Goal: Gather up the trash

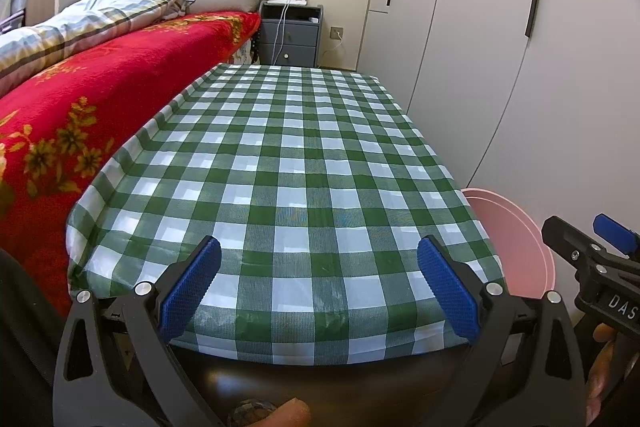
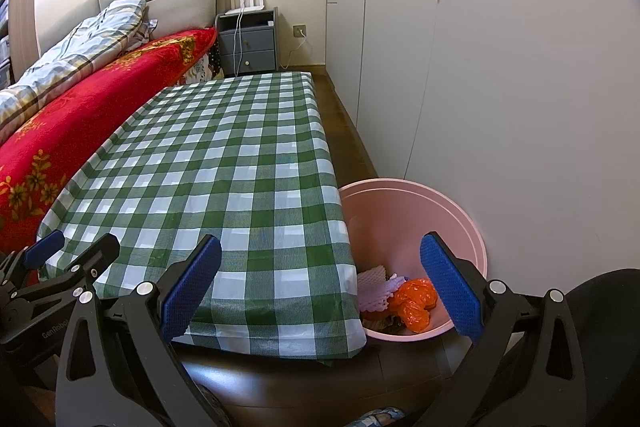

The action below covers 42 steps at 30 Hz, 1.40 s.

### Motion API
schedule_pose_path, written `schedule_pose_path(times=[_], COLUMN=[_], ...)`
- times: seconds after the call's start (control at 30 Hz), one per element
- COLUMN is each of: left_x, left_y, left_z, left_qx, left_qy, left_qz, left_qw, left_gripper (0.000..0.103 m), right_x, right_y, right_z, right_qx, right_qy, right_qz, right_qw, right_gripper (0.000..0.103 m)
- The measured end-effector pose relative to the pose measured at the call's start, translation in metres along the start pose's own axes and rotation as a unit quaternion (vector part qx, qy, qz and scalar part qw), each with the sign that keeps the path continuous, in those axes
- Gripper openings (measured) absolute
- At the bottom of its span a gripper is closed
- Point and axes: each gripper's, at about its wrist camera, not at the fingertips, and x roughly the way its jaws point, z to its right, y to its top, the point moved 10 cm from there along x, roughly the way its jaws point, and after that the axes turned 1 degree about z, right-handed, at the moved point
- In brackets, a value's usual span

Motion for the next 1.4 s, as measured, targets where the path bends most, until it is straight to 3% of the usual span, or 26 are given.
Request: schedule_pose_path(times=[1.4], left_x=[0.0009], left_y=[0.0000], left_z=[0.0018], left_qx=[-0.003], left_qy=[0.004], left_qz=[-0.002], left_qw=[1.0000], left_gripper=[0.095], right_x=[-0.0001], right_y=[0.0001], right_z=[-0.0005], right_qx=[-0.001], right_qy=[0.000], right_qz=[0.000], right_qw=[1.000], right_gripper=[0.098])
